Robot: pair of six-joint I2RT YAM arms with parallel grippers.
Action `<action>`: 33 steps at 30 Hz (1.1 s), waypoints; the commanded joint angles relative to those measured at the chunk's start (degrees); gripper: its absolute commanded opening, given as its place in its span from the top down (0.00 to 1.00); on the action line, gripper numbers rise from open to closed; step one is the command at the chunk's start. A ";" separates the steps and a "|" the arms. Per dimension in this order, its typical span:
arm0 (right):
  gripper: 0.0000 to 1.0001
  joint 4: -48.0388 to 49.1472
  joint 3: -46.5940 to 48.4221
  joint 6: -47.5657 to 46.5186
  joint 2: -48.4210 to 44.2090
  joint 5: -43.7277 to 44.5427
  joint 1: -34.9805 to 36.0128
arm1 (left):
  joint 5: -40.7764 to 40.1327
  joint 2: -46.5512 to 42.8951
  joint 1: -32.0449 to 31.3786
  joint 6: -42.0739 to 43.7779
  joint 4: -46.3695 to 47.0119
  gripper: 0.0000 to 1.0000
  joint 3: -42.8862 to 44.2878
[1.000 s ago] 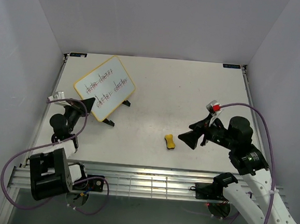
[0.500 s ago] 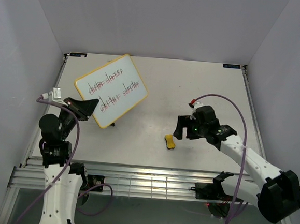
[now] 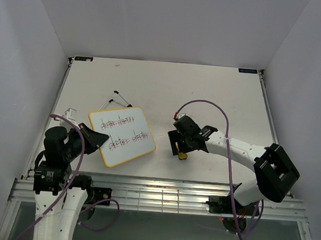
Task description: Erase the whiteboard
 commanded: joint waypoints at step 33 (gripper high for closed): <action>0.69 -0.61 1.51 -0.23 -7.20 3.68 0.21 | 11.64 -1.50 -7.12 2.35 4.72 1.00 -9.06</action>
